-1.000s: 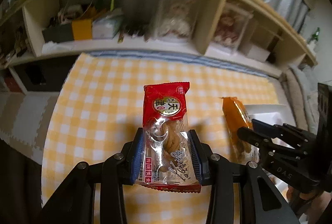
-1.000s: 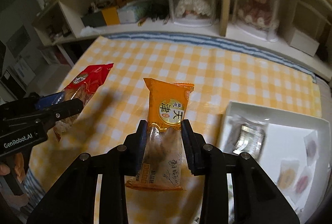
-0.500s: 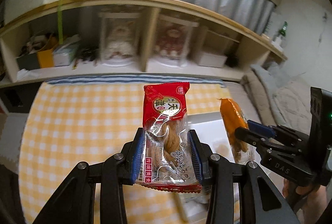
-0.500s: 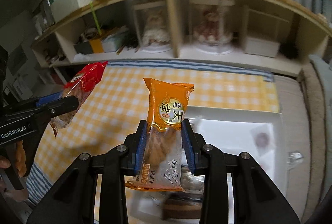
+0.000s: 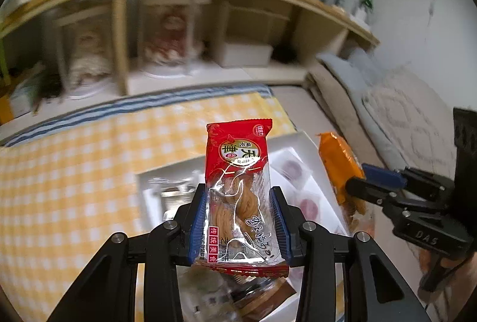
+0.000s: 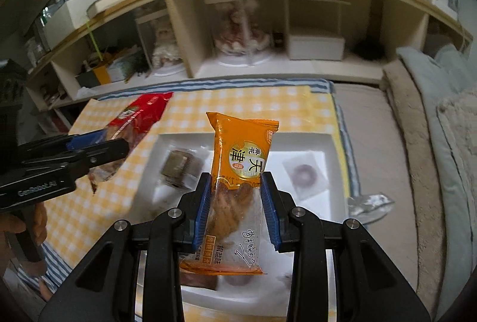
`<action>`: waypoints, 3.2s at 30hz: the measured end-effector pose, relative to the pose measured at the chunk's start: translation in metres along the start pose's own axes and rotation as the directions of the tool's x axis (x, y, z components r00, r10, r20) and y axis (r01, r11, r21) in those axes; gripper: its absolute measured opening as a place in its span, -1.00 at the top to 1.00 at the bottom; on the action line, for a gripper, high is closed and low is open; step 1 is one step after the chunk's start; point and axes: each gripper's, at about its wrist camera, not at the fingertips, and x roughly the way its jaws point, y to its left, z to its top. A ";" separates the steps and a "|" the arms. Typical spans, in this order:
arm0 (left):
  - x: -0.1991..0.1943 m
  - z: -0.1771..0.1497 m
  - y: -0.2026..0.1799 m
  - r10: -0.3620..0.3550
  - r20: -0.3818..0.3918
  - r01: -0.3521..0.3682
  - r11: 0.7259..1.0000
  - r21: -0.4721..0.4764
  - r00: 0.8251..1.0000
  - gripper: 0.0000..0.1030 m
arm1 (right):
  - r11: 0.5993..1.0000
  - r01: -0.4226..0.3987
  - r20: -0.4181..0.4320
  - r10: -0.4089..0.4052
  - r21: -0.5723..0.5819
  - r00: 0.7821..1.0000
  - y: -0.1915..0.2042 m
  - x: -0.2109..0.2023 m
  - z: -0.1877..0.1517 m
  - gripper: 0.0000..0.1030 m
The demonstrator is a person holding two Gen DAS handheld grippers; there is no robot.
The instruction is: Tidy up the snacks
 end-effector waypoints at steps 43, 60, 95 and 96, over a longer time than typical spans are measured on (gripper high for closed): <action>0.221 0.013 -0.004 0.077 -0.235 -0.031 0.981 0.194 0.969 0.16 | 0.988 0.079 -0.182 -0.055 0.129 0.982 -0.075 0.131 -0.008 0.35; 0.154 0.004 -0.002 0.036 -0.191 -0.007 0.988 0.153 0.981 -0.65 | 0.989 0.021 -0.170 0.004 0.149 0.985 -0.053 0.104 0.008 -0.42; -0.164 -0.078 -0.043 0.125 0.085 -0.121 0.992 -0.045 0.989 -1.00 | 0.999 0.004 0.045 -0.006 0.045 0.999 0.029 -0.096 -0.038 -1.00; -0.172 -0.083 -0.045 0.133 0.095 -0.129 0.991 -0.045 0.987 -1.00 | 0.999 0.006 0.053 -0.008 0.040 0.999 0.032 -0.102 -0.042 -1.00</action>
